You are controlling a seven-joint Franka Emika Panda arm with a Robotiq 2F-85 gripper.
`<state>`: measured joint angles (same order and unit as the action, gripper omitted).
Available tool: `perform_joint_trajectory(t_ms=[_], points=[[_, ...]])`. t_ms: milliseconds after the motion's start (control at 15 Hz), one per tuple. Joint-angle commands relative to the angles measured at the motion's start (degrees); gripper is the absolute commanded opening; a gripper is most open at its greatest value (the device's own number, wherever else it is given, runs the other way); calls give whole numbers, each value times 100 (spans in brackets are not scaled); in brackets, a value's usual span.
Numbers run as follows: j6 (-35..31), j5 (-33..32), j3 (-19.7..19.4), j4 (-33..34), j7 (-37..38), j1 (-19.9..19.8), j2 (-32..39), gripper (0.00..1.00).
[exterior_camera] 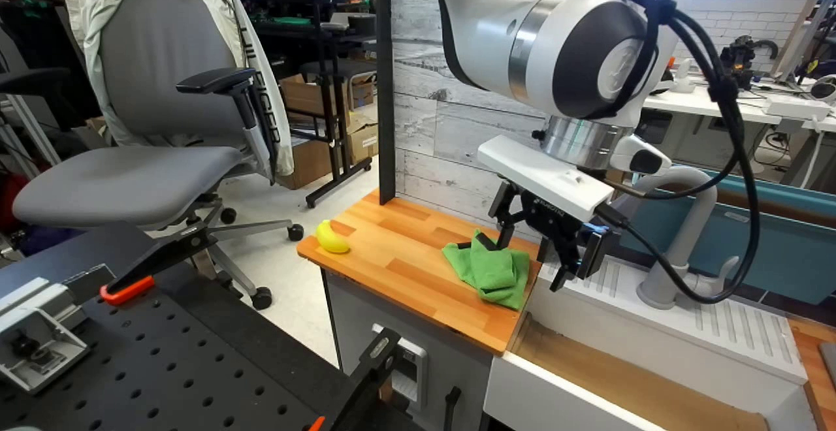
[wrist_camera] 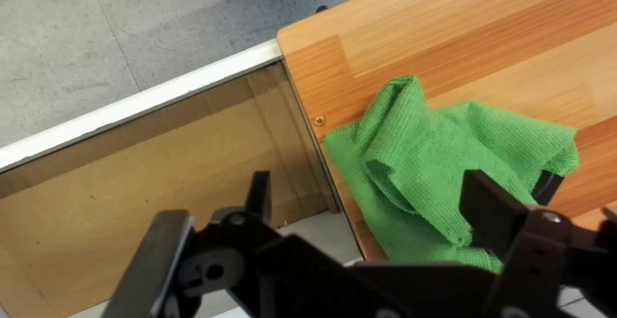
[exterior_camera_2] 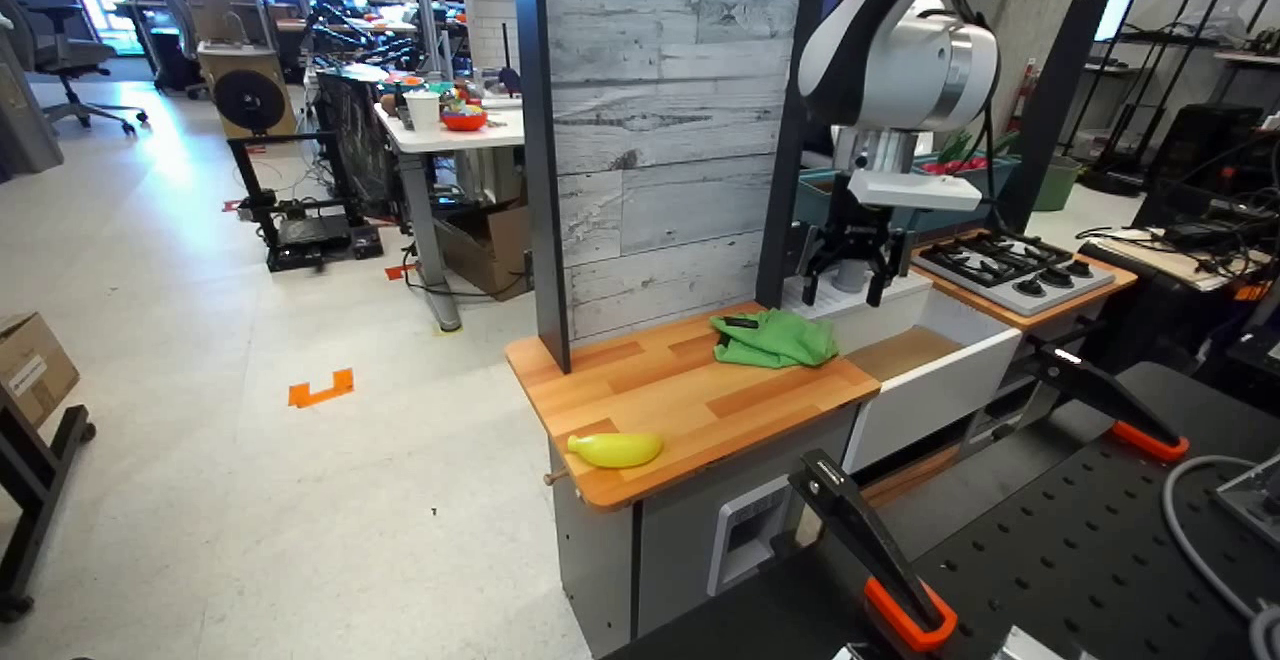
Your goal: Unfold the green towel, then move the towel to the left
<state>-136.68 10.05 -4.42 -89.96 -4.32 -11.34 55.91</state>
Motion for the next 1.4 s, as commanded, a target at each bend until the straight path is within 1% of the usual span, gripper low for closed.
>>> perform_joint_trajectory(t_ms=[0,67,133,200,267,400,533,733,800,933,1067,1333], points=[[-212,-201,-22,240,249,131,308,100],[-243,-246,-29,238,250,167,341,75],[-293,-278,-31,249,275,199,381,72],[-332,-308,-31,255,297,228,407,66],[-347,-348,-33,274,333,254,439,56],[-365,-368,-21,270,386,286,455,40],[-360,-360,-8,259,406,305,442,27],[-395,-317,39,178,366,280,339,3],[-407,-309,48,161,353,270,311,0],[-518,-290,76,15,304,253,155,0],[-764,-292,86,-240,269,265,-86,0],[-1416,-304,173,-1016,172,320,-740,0]])
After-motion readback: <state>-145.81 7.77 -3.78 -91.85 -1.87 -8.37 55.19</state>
